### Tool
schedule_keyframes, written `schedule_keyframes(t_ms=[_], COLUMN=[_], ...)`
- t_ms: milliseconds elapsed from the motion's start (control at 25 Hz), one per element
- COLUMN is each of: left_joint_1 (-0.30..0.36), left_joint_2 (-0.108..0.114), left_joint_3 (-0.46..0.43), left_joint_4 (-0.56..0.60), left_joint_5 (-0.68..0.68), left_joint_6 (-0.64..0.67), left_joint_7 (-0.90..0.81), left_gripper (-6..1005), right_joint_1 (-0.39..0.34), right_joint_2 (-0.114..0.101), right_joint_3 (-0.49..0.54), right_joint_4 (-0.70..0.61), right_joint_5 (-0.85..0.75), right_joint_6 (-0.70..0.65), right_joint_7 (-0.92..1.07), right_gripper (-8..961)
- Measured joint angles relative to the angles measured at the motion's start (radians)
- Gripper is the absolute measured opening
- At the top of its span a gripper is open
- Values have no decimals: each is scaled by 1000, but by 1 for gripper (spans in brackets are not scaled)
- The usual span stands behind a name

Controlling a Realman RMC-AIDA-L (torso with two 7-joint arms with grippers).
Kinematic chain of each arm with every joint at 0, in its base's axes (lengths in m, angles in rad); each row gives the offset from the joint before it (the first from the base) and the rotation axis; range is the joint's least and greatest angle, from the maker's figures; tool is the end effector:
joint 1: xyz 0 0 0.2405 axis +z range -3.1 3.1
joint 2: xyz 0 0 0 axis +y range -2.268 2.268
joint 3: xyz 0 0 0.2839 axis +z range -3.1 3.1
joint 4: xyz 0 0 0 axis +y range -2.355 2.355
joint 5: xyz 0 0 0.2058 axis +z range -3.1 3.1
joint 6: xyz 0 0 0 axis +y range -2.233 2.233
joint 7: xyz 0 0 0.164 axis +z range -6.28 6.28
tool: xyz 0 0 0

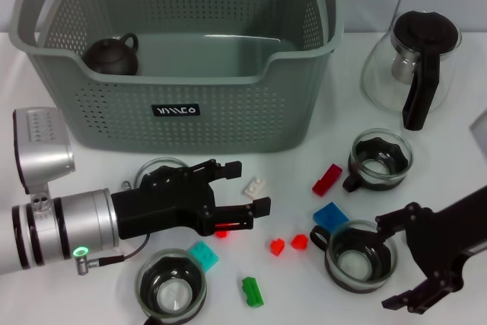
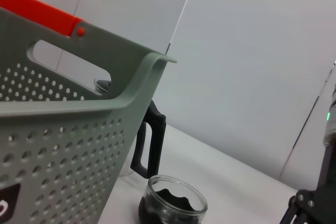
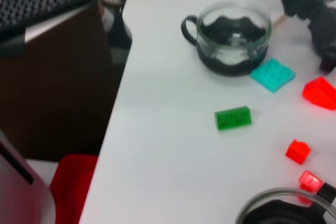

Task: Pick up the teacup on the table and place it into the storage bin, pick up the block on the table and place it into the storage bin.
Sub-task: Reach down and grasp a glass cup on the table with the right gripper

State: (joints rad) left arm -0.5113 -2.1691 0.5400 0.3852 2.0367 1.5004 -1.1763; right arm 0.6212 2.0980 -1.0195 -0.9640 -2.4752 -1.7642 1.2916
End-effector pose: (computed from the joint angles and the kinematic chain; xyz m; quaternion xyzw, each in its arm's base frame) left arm -0.2737 0.3053 -0.1009 -0.9062 -0.2677 -0.3074 0.1125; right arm 0.2574 0.3227 -0.0457 0.9943 0.0424 0.0675 0.0708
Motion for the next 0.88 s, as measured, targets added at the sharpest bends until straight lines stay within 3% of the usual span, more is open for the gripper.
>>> schedule_keyframes(t_ms=[320, 880], left_joint_1=[0, 9], left_joint_2=[0, 2], left_joint_3=[0, -1], left_joint_4=[0, 6], left_joint_5=[-3, -17], left_joint_6=[-1, -3], left_joint_7=[0, 1], left_gripper=[933, 933], right_joint_1=[21, 40], right_joint_2=[5, 7], right_joint_3=[-123, -324], right_joint_4=[11, 24], right_joint_5=[5, 6], right_joint_6=[68, 159], right_joint_7=[39, 155], right_gripper=[912, 692])
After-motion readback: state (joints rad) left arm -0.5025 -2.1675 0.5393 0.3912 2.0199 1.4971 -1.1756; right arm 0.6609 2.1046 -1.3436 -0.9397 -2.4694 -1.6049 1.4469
